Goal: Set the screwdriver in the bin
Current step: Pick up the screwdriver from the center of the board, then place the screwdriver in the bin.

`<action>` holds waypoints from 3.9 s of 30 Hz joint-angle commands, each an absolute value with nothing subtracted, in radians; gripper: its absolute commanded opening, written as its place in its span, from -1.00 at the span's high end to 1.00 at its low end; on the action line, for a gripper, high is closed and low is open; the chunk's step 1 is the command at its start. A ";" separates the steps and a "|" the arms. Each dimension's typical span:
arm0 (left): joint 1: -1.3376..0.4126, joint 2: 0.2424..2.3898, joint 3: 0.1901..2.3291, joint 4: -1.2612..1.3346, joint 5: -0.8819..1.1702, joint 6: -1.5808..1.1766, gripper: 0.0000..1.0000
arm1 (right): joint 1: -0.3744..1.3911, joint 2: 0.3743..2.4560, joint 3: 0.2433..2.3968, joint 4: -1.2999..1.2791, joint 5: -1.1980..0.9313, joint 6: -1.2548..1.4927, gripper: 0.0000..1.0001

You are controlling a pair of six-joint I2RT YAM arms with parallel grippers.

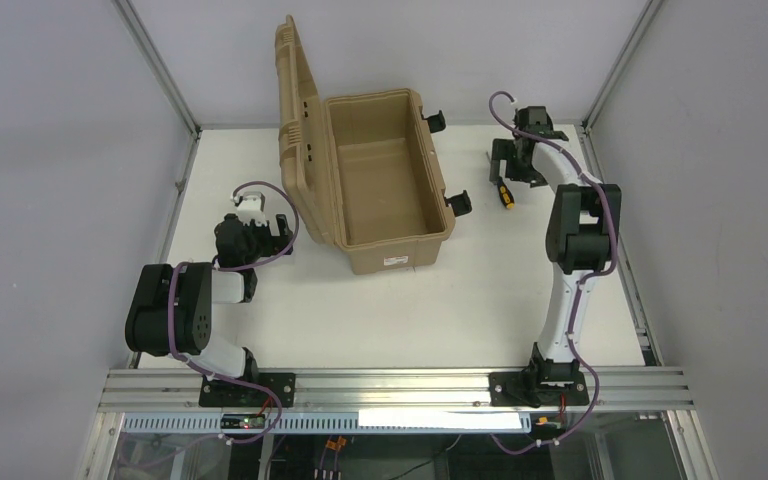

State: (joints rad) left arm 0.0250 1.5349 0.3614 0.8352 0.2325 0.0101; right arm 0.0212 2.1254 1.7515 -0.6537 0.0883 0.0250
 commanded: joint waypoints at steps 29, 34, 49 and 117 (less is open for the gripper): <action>0.017 1.508 0.362 0.850 0.213 0.002 -0.98 | 0.017 2.031 1.739 -0.642 0.071 0.011 0.85; 0.017 1.508 0.362 0.850 0.213 0.002 -0.98 | 0.017 1.954 1.795 -0.699 0.084 0.008 0.86; 0.017 1.508 0.362 0.850 0.213 0.003 -0.98 | 0.018 1.848 2.167 -0.940 0.122 0.014 0.92; 0.018 1.508 0.362 0.850 0.213 0.003 -0.98 | 0.690 2.199 1.787 -0.364 0.381 0.372 0.91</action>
State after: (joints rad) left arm 0.0250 1.5349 0.3614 0.8352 0.2321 0.0101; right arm 0.6914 2.1864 1.8149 -0.4820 0.3759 0.3386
